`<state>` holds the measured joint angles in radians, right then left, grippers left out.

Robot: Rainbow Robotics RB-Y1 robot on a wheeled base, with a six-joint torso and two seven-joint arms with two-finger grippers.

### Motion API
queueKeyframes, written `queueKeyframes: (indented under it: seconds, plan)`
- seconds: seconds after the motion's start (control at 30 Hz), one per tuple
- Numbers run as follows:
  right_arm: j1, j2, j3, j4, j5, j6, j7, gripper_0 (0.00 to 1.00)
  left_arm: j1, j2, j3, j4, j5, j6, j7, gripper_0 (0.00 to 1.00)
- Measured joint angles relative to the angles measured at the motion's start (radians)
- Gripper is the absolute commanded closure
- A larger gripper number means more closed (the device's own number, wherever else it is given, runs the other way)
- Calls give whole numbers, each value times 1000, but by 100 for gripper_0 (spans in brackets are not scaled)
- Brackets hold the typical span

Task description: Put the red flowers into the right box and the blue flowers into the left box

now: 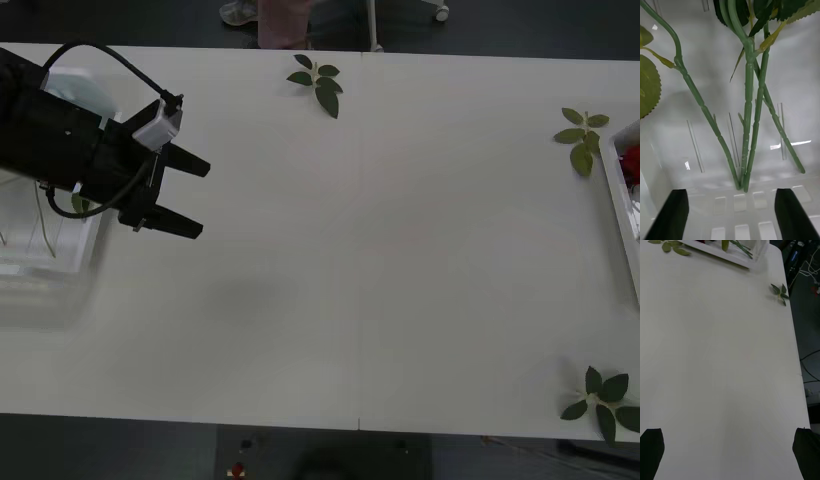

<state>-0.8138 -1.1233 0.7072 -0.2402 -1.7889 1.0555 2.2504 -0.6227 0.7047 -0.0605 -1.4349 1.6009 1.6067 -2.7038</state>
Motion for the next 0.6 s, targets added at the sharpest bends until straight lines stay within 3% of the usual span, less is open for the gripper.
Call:
queueKeyframes:
  seconds: [0.33, 0.6]
  plan:
    - [0, -14, 0, -31, -60, 109, 18, 0, 0, -6, 8, 0, 63, 102, 0, 0]
    - [-21, -235, 0, -441, -47, 221, 41, 0, 19, -9, 8, -36, 91, 79, 0, 0]
